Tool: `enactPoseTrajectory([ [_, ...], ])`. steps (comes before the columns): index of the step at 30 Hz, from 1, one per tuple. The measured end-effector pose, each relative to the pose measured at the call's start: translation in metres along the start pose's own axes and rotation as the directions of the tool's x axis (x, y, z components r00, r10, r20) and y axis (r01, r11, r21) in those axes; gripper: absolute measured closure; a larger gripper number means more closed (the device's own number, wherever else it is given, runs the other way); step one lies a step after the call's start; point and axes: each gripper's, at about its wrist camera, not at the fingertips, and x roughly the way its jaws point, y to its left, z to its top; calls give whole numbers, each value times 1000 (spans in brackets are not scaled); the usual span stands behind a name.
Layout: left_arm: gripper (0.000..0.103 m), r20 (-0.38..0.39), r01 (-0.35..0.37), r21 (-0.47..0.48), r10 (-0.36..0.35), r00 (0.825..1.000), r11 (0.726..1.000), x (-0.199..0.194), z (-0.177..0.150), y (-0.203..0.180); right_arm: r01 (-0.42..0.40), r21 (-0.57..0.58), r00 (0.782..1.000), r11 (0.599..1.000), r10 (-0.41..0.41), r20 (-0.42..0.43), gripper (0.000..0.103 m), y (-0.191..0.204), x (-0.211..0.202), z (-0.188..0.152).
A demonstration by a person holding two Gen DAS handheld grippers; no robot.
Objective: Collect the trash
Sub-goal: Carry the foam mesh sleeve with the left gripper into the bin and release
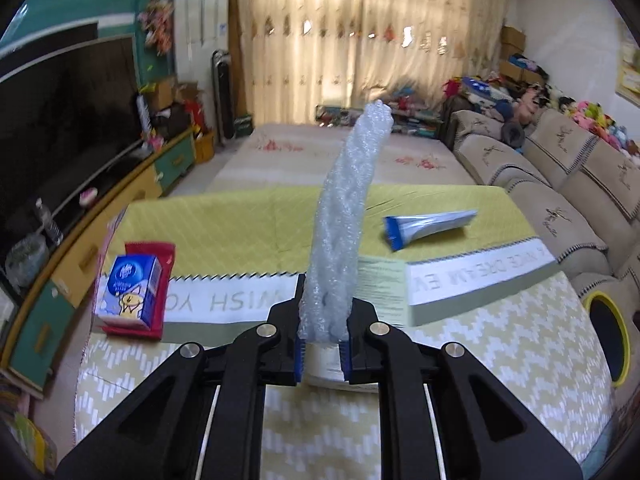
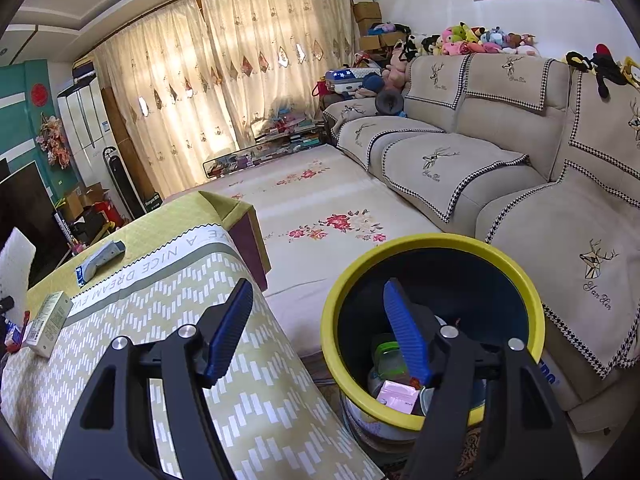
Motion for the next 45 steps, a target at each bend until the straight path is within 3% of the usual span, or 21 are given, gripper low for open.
enactPoseTrajectory([
  [7,89,-47,125,105,-121,992,987,-25,-9,-70,-22,27,999,999,21,36,33,-14,-13,-2],
  [12,89,-91,224,175,-210,973,959,-28,-19,-137,-5,64,998,998,2,55,33,-38,-27,3],
  [23,89,-206,445,304,-398,894,842,-20,-42,-309,100,152,990,983,-113,85,33,-118,-57,7],
  [36,89,-361,586,382,-468,807,715,-4,-71,-463,177,258,971,950,-211,109,33,-191,-84,1],
  [41,89,-402,611,408,-467,787,678,6,-84,-517,191,282,968,940,-229,106,33,-207,-87,-2],
  [45,86,-434,624,408,-460,775,667,16,-94,-547,199,299,965,933,-240,107,33,-216,-89,-4],
])
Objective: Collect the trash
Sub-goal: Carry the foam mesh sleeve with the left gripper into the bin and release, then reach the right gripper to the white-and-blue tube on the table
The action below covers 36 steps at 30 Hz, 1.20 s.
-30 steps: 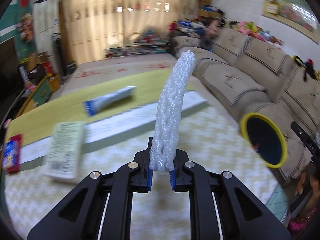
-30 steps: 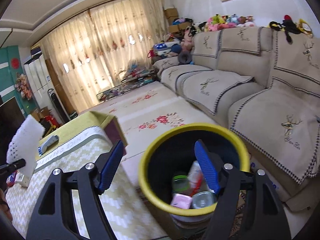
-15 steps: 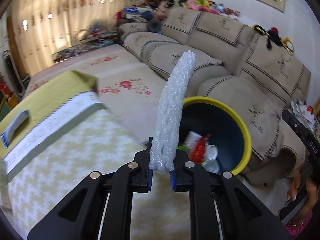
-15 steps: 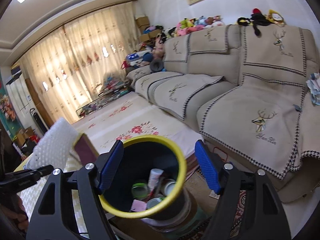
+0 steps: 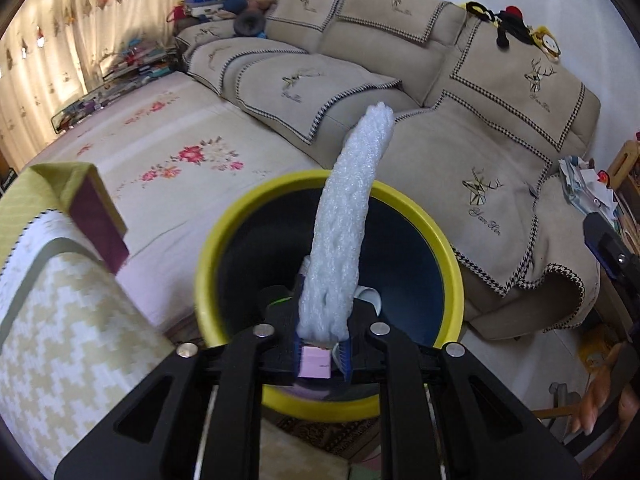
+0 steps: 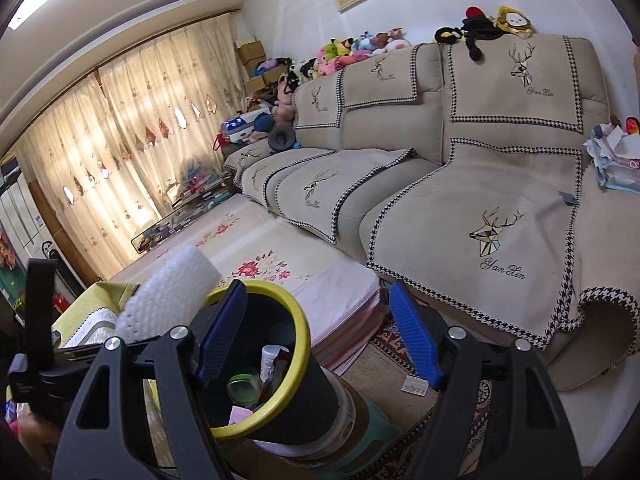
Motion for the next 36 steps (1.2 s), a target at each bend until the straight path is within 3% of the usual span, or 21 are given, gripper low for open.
enactPoseTrajectory([
  [3,56,-18,2,-3,-2,1000,1000,13,2,-5,5,7,1000,1000,-5,0,33,-3,0,0],
  [9,49,-4,14,-20,-14,1000,1000,0,-10,8,3,14,1000,1000,-2,-6,33,-5,2,-1],
  [15,32,112,13,-53,-7,994,999,-63,-29,35,-12,5,1000,1000,12,-18,32,3,3,-3],
  [21,18,220,-15,-140,46,974,990,-133,-57,82,-39,-23,999,999,39,-32,31,22,3,-7],
  [24,11,274,-55,-204,111,955,977,-170,-80,112,-57,-44,998,997,56,-41,30,35,2,-9],
  [29,5,336,-167,-333,282,898,928,-234,-130,171,-103,-99,993,990,96,-67,29,67,1,-15],
  [33,5,347,-276,-448,450,823,850,-277,-177,220,-147,-159,986,976,133,-97,28,102,0,-23],
  [36,5,313,-363,-537,579,753,762,-307,-215,263,-189,-190,978,963,166,-129,26,128,-1,-32],
])
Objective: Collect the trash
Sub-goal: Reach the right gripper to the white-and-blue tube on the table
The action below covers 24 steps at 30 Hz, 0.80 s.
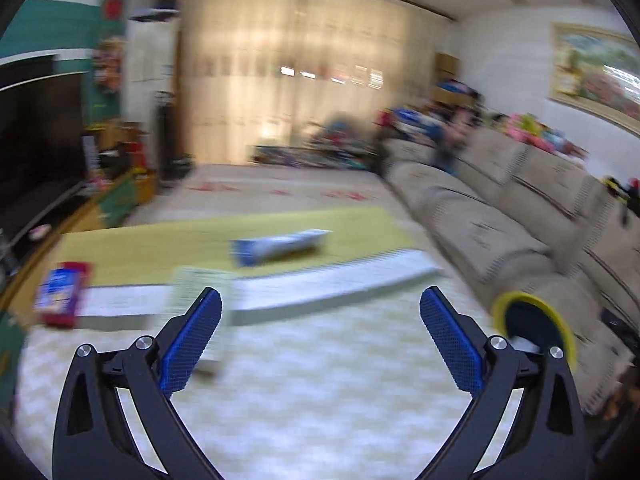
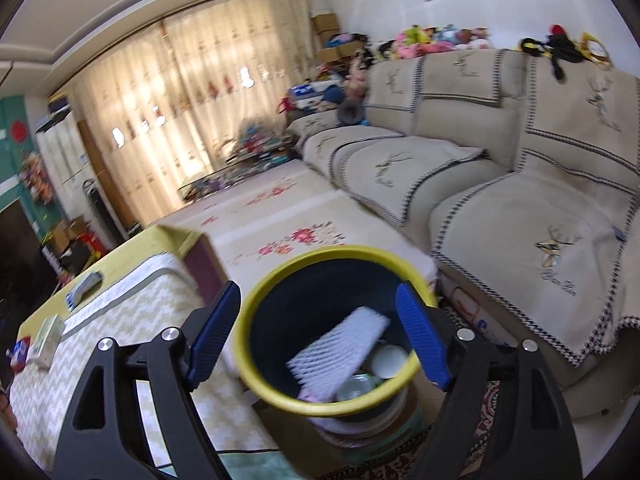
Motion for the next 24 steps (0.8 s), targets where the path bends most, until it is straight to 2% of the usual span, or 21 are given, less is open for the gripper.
enactPoseTrajectory([
  [2,5,18,-69,-30,70,997,997,-3,-2,35,-26,-26,999,999,26,-23,26,19,5,-2],
  [6,5,24,-146,-84,149,989,986,0,-6,90,-90,-95,994,991,83,-70,25,64,14,-6],
  [10,5,30,-186,-132,191,981,974,10,-17,120,-187,-174,977,967,164,-138,23,122,27,-10],
  [13,5,-8,-193,-181,195,981,964,19,-28,130,-282,-193,947,940,240,-214,23,161,39,-12],
  [16,5,-39,-196,-221,192,981,955,25,-35,136,-343,-241,922,908,276,-273,23,204,50,-15],
  [21,5,-8,-246,-295,255,967,923,17,-39,150,-420,-325,889,847,313,-333,23,274,61,-16],
  [24,5,-4,-274,-334,290,957,902,12,-40,159,-451,-349,867,821,312,-388,23,312,82,-15],
])
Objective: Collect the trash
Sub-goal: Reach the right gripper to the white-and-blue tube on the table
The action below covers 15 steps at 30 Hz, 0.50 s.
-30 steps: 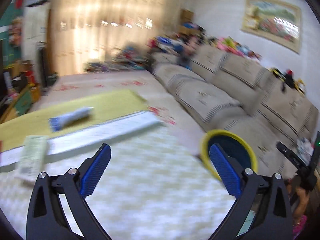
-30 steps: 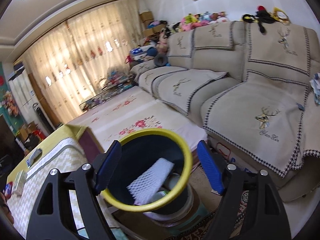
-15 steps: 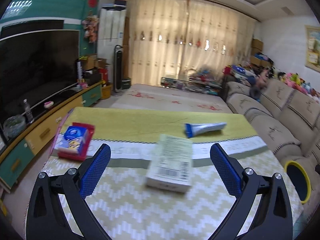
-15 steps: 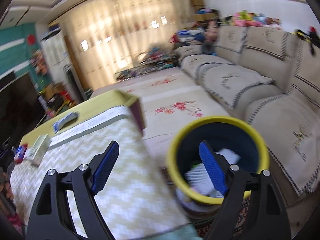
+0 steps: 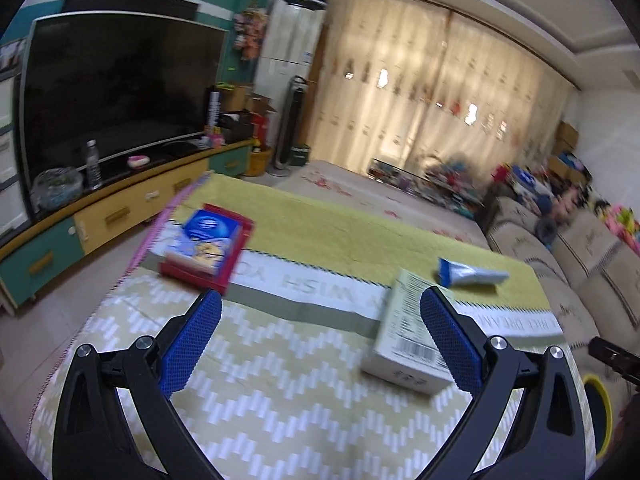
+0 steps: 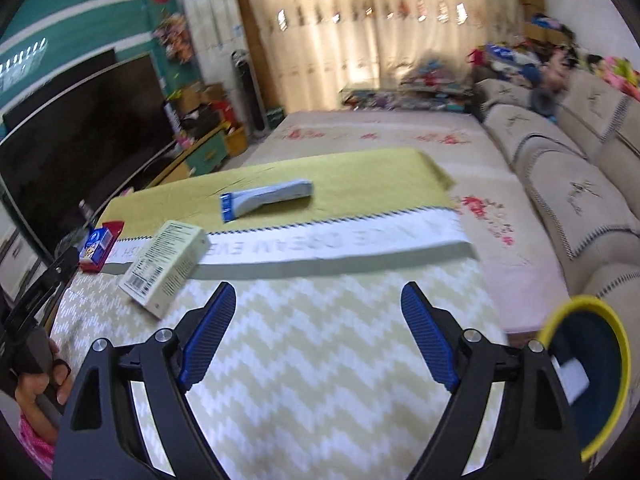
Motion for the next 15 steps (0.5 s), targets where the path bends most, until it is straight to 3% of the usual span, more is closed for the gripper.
enactPoseTrajectory([
  [3,5,-13,-2,-61,1,1000,998,3,1,13,52,-34,998,998,-53,-16,23,11,30,25],
  [5,5,-19,1,-82,-2,1000,997,4,1,17,71,-36,996,997,-72,-43,30,8,49,39],
  [6,5,-20,-1,-83,-1,1000,997,6,1,18,41,-12,997,999,-42,-70,37,8,59,44],
  [9,5,-19,-7,-75,6,1000,997,9,-1,16,-12,42,994,999,16,-109,39,11,83,57],
  [15,5,-29,-15,-70,13,999,997,10,-5,13,16,71,993,997,-8,-117,39,31,123,79],
])
